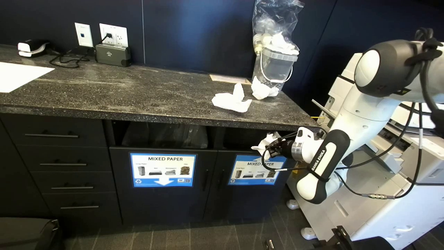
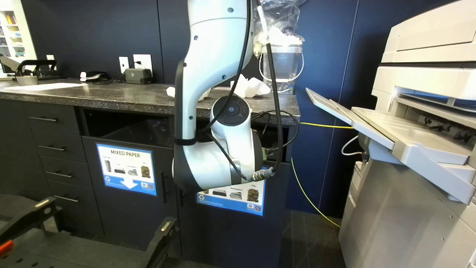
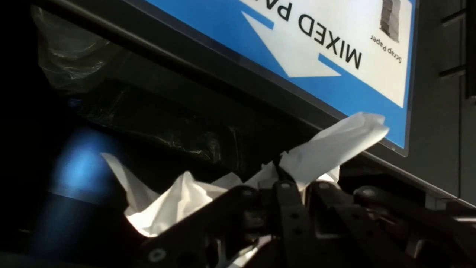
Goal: Pick up the paper from the counter and throw it in the bin
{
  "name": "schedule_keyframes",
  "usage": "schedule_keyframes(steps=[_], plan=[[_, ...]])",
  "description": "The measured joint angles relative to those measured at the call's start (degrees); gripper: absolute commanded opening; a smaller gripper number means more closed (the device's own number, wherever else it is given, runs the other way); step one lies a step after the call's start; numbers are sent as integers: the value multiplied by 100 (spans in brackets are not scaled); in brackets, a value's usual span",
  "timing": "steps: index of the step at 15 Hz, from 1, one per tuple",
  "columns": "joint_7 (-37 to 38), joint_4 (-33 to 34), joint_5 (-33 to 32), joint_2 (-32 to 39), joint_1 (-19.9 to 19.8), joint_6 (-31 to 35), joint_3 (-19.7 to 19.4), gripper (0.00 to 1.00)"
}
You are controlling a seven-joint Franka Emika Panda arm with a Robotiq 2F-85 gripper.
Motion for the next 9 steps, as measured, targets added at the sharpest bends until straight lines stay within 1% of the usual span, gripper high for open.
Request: schedule_keyframes(steps=[4,9], plan=[[250,625,-5,401,-89,0,123,1],[550,1365,-5,925,-94,3,195,1]])
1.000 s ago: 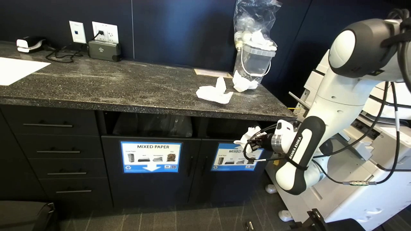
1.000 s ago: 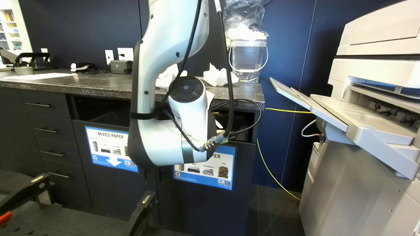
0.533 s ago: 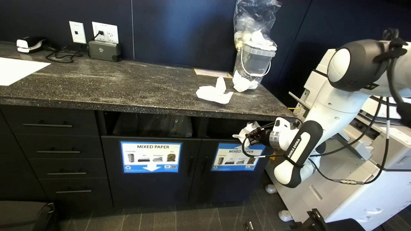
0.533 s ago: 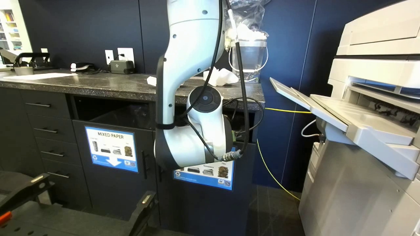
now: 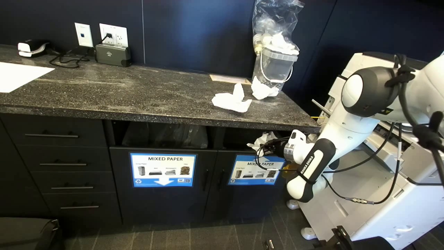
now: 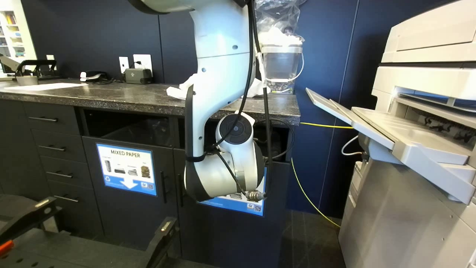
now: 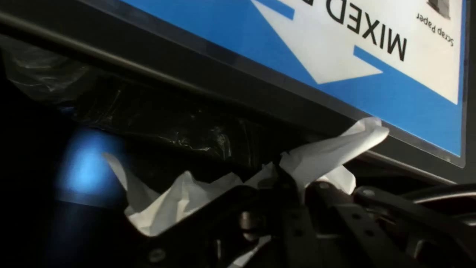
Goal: Pick up the paper from the counter and throw it in the bin
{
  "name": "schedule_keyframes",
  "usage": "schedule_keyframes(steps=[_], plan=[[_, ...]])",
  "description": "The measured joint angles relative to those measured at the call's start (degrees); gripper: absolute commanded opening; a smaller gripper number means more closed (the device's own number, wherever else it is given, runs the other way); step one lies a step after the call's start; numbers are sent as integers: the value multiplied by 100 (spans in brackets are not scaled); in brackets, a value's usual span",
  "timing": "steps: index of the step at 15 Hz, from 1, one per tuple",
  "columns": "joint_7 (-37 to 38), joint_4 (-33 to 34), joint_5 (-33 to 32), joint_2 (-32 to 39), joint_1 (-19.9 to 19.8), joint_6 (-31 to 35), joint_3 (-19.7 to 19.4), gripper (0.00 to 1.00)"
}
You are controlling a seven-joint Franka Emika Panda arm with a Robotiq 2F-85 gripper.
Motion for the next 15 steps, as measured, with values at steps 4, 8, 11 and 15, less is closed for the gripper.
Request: schedule_keyframes(steps=[4,8,11,15], plan=[[191,389,-1,236,-31,34,0,1],[374,740,-9,330,-85,73,0,1],[592,1089,-100,444,-86,68,2,1],[849,1508,-204,663,-86,67,3,30]])
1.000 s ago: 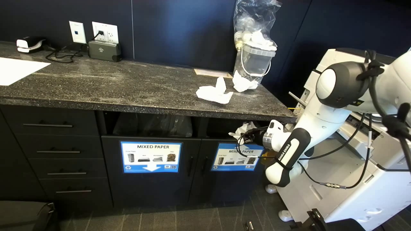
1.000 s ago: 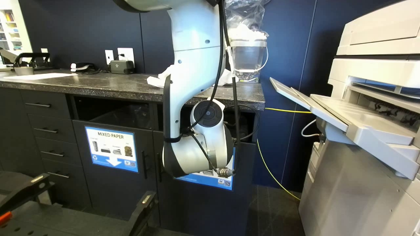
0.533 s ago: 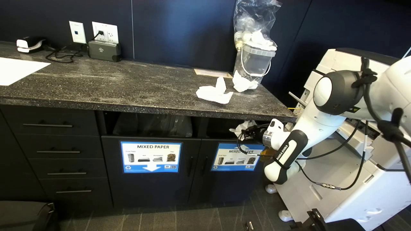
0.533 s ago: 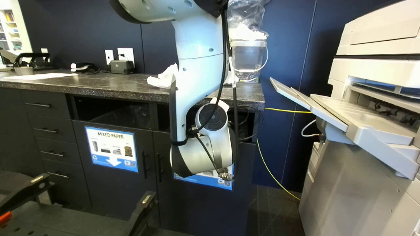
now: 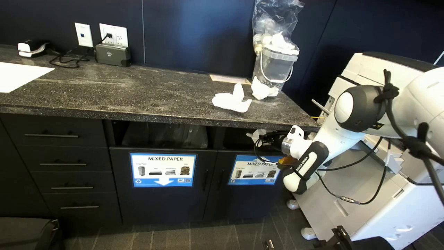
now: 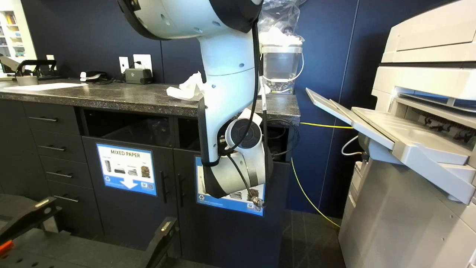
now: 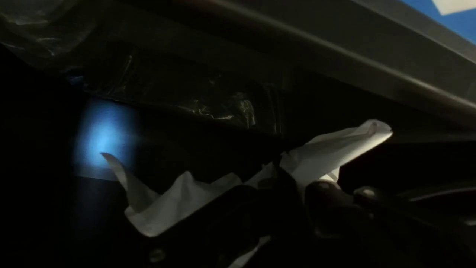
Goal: Pick up the paper from the counter and throw it in the bin
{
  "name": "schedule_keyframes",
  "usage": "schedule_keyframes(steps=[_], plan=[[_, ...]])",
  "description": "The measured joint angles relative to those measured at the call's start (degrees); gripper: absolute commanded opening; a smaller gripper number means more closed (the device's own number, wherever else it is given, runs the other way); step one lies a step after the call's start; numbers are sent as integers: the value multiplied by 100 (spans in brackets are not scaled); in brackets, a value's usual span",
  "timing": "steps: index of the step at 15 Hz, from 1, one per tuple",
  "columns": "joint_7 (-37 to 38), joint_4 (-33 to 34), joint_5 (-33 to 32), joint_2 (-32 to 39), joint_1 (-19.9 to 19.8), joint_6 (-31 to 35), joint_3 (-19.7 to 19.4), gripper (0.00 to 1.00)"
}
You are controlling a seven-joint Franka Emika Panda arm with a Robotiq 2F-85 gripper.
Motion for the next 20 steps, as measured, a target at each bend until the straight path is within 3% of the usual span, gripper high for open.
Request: schedule_keyframes(steps=[2,8,11,20], plan=[[131,170,-110,100,0,-1,0,36],[563,526,-510,313,-23,-20,-2,83],[711,638,-617,365,-52,-24,-3,100],[1080,462,-641,422,-119,-201,-25,100]])
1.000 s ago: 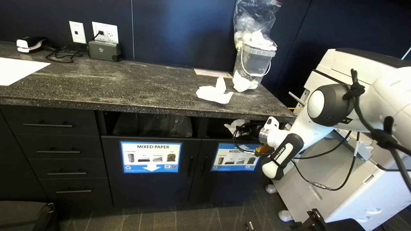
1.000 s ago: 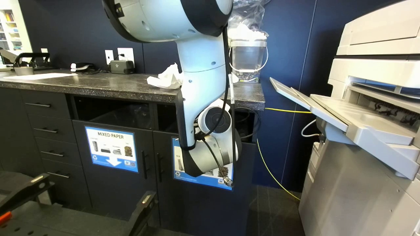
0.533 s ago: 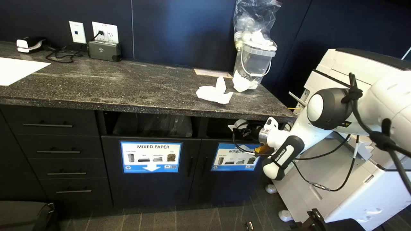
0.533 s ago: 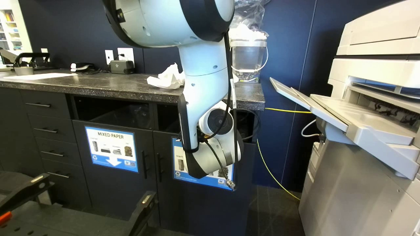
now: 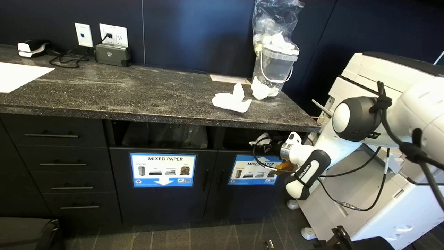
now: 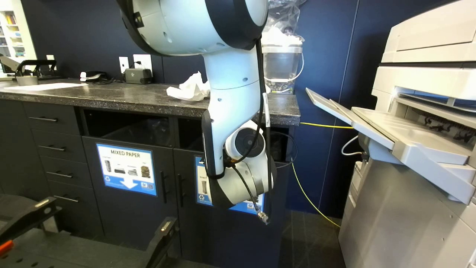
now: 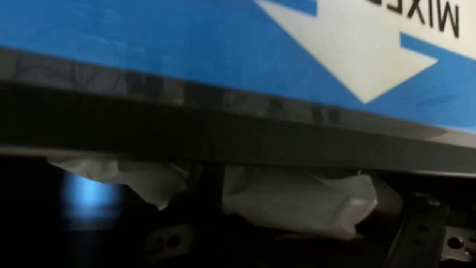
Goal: Pick up the paper from the counter and throw it in the bin
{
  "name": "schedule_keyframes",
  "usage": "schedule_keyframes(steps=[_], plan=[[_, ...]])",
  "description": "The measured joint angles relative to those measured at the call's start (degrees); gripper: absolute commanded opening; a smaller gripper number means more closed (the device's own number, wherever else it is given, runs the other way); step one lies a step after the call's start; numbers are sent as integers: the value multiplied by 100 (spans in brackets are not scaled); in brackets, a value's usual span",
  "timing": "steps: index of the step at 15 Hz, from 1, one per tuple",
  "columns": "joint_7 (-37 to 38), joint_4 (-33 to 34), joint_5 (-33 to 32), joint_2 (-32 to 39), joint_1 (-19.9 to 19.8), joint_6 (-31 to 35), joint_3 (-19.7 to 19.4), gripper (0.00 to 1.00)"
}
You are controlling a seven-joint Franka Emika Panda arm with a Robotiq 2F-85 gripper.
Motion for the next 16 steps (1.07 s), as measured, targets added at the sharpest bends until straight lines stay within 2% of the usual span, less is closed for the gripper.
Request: schedule_keyframes(steps=[8,12,16], plan=[[488,-1186,536,-802,22,-841,237,100],[477,-1791,887,-1303,3,-1175,336,100],[35,-2517,1763,-1822,97,-1233,357,100]])
